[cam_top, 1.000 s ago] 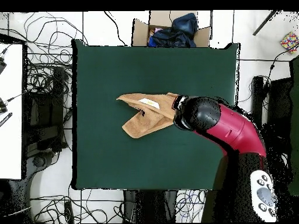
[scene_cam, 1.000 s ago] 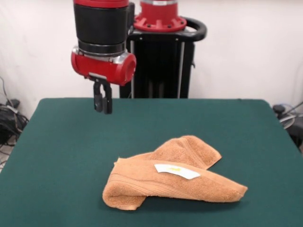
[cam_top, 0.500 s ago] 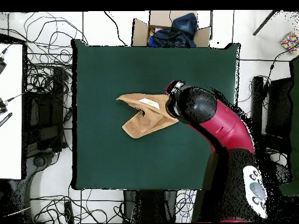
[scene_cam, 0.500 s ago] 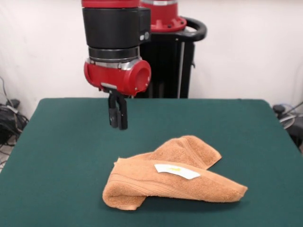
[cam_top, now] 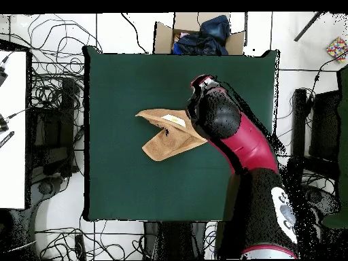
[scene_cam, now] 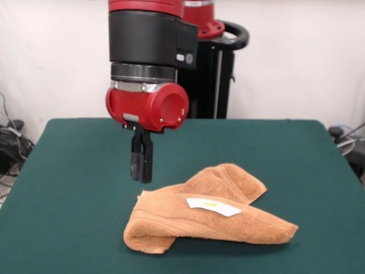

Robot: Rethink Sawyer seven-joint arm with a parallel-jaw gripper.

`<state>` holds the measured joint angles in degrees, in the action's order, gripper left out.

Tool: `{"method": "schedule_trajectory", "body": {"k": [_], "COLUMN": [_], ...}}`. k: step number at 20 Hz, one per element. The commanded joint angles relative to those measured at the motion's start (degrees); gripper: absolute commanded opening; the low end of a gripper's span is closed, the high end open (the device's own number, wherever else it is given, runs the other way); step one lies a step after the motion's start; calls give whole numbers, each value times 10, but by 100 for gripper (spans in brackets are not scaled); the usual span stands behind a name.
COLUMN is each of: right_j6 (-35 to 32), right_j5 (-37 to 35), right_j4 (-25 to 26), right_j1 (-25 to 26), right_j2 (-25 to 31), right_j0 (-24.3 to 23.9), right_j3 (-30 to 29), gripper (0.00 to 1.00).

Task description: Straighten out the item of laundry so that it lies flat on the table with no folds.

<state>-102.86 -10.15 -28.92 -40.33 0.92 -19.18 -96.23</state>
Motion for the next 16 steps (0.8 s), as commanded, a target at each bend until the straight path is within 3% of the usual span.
{"method": "schedule_trajectory", "body": {"k": [1,4,8,11,16], "right_j6": [-191,-181,-116,-67,133], "right_j5": [41,35,-13,-41,-53], "right_j4": [-51,-55,-16,10,165], "right_j1": [0,7,21,32,41], "right_j2": [80,68,45,70,174], "right_j0": [2,14,16,-8,-95], "right_j3": [-70,-54,-20,0,36], "gripper": [0,0,0,0,0]}}
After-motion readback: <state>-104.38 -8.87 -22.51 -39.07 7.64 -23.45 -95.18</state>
